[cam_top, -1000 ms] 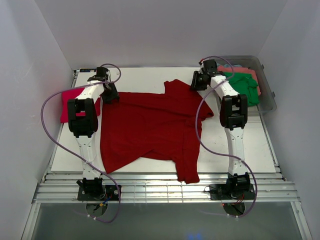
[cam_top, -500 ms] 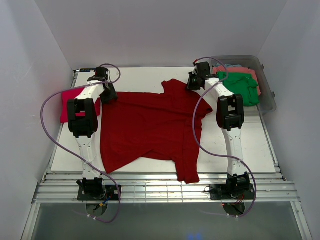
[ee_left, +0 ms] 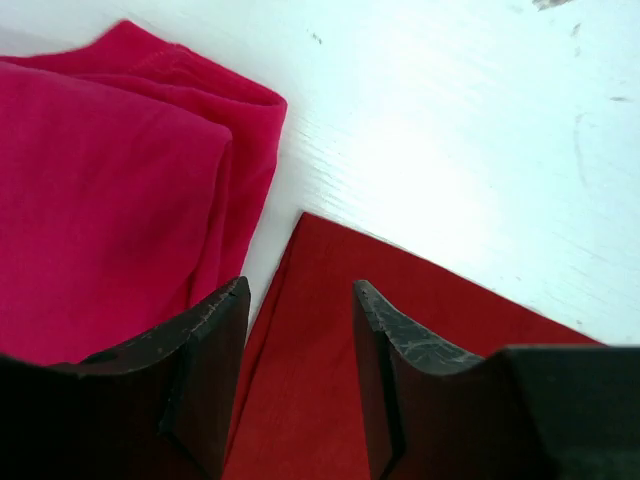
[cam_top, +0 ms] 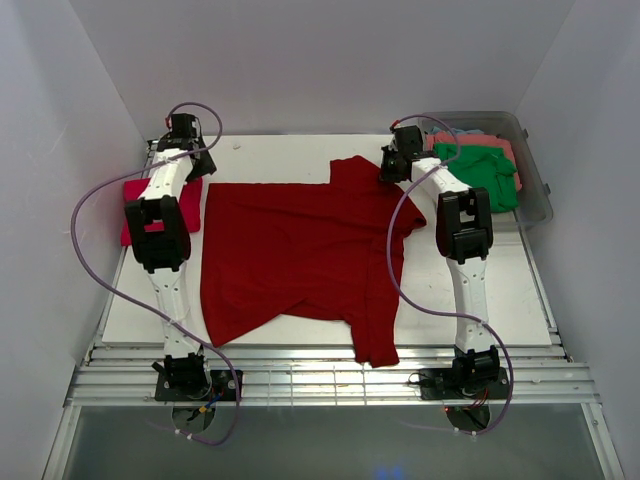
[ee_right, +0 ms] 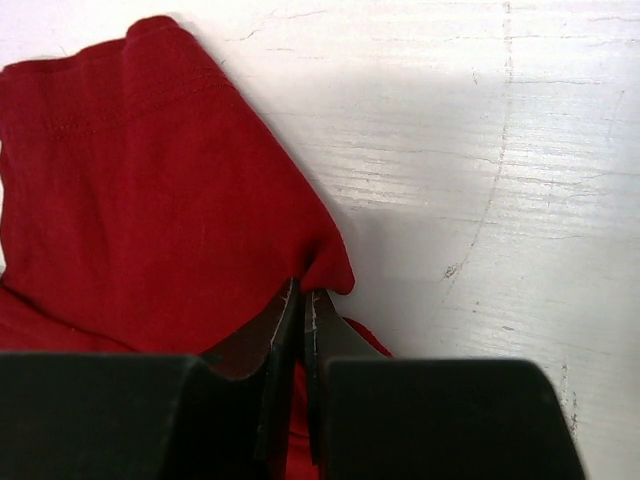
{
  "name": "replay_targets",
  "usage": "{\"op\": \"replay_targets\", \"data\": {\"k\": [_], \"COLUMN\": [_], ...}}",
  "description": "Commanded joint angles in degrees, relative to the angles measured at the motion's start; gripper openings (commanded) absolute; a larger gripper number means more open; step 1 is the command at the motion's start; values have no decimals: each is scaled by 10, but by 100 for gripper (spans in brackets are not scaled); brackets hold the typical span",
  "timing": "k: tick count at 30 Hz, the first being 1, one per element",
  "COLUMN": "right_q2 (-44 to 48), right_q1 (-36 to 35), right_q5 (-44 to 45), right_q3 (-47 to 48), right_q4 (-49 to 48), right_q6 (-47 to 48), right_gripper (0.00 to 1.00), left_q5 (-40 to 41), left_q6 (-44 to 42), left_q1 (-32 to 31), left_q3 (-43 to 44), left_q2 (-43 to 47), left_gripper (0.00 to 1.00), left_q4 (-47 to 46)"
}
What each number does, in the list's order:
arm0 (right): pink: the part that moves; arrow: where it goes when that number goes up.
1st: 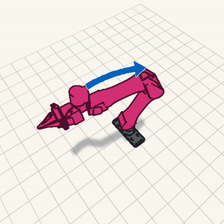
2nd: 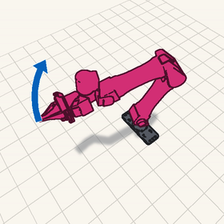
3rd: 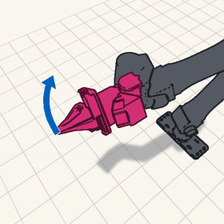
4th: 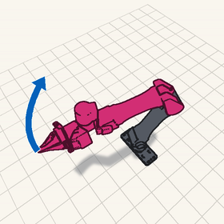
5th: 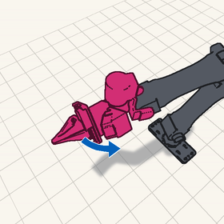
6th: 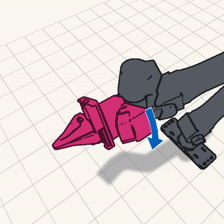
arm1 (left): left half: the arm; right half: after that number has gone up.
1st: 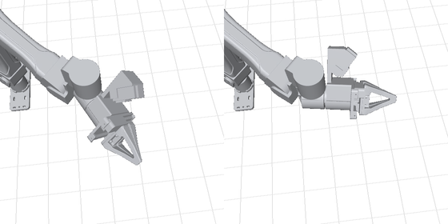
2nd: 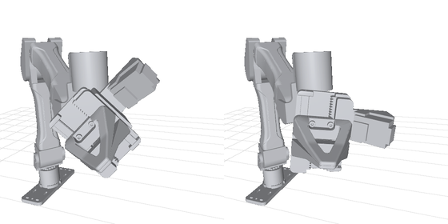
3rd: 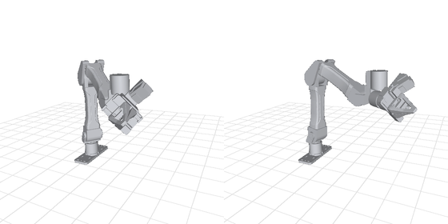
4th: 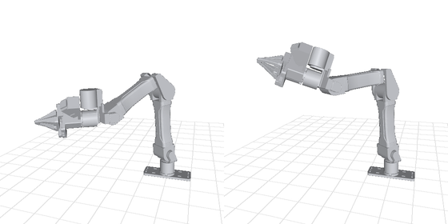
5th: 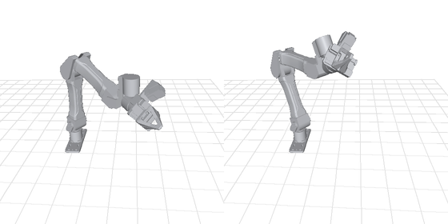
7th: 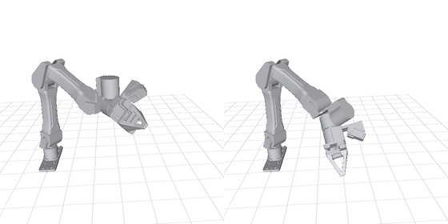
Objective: Fold and stack the t-shirts
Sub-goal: Flatten the tshirt out
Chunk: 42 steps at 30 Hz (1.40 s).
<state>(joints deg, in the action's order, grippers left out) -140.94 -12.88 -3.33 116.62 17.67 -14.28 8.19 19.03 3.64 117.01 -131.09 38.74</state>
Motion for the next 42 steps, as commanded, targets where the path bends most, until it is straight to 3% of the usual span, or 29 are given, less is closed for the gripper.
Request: {"op": "replay_targets", "data": {"k": [1,23,24,25,30,35,42], "right_q2": [30,66,69,73,88,93,126], "right_q1": [1,1,1,1,1,1,2], "right_q5": [7,-32,-33,-33,-35,-28,-3], "right_q3": [-16,-92,-95,-99,-112,-100,-54], "right_q4": [9,1,-1,0,-2,3,20], "right_q6": [19,31,32,34,38,43,71], "right_gripper": [8,8,8,8,8,8,8], "left_q5": [-1,-27,-27,-26,-17,-19,-29], "left_q6": [-8,-18,-18,-18,-15,-11,-2], "left_q1": [-4,-4,-4,-4,-4,-4,-5], "left_q3": [10,16,21,22,18,25,20], "left_q2": [-33,-102,-104,-109,-114,-115,-44], "left_gripper": [56,52,49,38,2,0,0], "left_q4": [5,-21,-19,-20,-20,-18,-30]}}
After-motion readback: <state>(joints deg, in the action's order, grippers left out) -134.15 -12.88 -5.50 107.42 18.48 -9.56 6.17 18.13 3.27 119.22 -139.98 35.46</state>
